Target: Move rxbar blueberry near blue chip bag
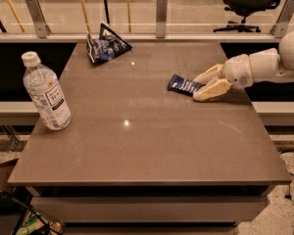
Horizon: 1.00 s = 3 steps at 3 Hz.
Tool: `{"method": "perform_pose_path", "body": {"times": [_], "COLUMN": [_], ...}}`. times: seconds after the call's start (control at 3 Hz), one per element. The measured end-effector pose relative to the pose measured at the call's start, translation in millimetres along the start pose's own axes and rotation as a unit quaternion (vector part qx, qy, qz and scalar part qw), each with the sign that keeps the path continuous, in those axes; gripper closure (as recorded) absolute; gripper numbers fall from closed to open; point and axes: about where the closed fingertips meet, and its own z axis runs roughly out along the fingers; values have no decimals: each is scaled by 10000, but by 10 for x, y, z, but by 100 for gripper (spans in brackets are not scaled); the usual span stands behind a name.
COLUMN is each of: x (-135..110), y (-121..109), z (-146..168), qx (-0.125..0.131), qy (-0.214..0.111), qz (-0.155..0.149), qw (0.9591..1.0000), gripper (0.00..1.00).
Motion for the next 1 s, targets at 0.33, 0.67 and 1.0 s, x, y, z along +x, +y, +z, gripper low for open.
{"method": "perform_pose_path", "body": {"times": [0.33,0.67,1.0], "x": [-177,-392,-566], "y": [14,26,15], "z": [-118,-264,-410], "qx": [238,418,423], "qy": [313,460,379], "qz": [-14,-71,-146], "qw": [9992,9980,9983], "gripper": [100,100,100]}}
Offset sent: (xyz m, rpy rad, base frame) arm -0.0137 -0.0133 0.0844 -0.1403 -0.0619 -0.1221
